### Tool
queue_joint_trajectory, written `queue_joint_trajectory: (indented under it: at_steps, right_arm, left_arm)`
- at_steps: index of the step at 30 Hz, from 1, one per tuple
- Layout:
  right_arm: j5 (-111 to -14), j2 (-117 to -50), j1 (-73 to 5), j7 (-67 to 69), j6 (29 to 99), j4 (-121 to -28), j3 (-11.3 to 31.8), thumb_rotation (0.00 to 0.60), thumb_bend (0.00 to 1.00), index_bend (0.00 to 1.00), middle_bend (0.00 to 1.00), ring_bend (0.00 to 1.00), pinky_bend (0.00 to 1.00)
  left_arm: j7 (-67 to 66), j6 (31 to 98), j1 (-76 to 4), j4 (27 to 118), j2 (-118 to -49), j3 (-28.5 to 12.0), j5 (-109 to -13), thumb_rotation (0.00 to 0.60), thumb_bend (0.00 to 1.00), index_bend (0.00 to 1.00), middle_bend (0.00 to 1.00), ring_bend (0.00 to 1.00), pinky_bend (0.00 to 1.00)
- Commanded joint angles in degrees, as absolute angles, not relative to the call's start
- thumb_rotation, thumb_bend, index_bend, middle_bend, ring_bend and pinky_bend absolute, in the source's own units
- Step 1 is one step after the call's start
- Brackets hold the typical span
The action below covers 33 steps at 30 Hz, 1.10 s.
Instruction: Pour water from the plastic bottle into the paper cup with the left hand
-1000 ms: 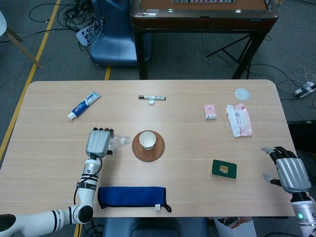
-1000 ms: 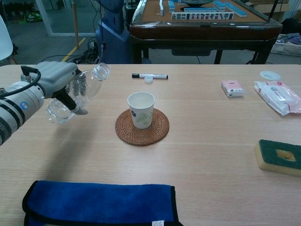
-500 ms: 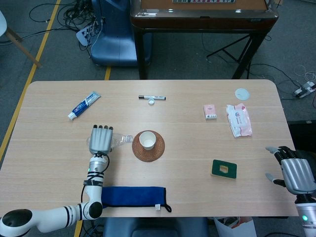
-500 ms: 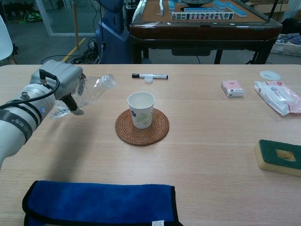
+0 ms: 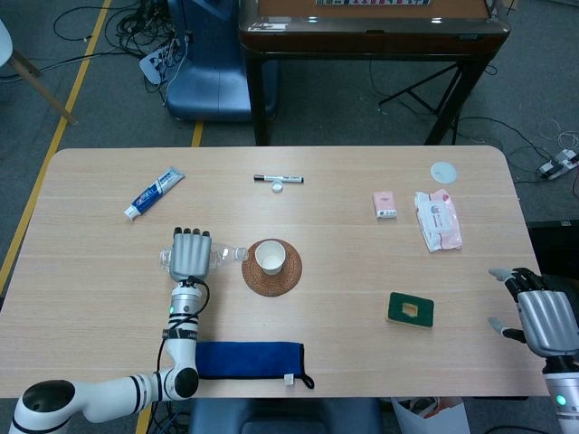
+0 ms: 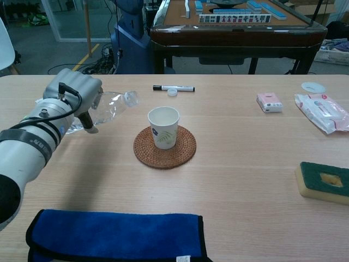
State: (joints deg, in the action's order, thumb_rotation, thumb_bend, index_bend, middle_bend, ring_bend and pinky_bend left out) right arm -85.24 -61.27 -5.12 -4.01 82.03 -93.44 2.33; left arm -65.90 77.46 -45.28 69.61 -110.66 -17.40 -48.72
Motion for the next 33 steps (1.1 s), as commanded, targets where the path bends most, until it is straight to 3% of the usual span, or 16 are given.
queue_joint_trajectory:
  at_steps: [1, 33]
  right_arm:
    - [-85.3, -61.1, -5.2, -3.8, 81.9, -93.4, 2.3, 0.6, 0.01, 0.27, 0.33, 0.22, 0.33]
    - [-85.4, -60.7, -4.9, -2.5, 82.5, -93.3, 2.7, 0.6, 0.01, 0.27, 0.33, 0.22, 0.33]
  left_arm:
    - [-67.7, 77.8, -46.1, 68.2, -111.9, -18.2, -47.6, 0.6, 0.02, 0.75, 0.87, 0.52, 0.37]
    - [-73.2, 77.2, -49.6, 62.4, -115.3, -19.2, -45.7, 0.6, 0.02, 0.76, 0.88, 0.52, 0.37]
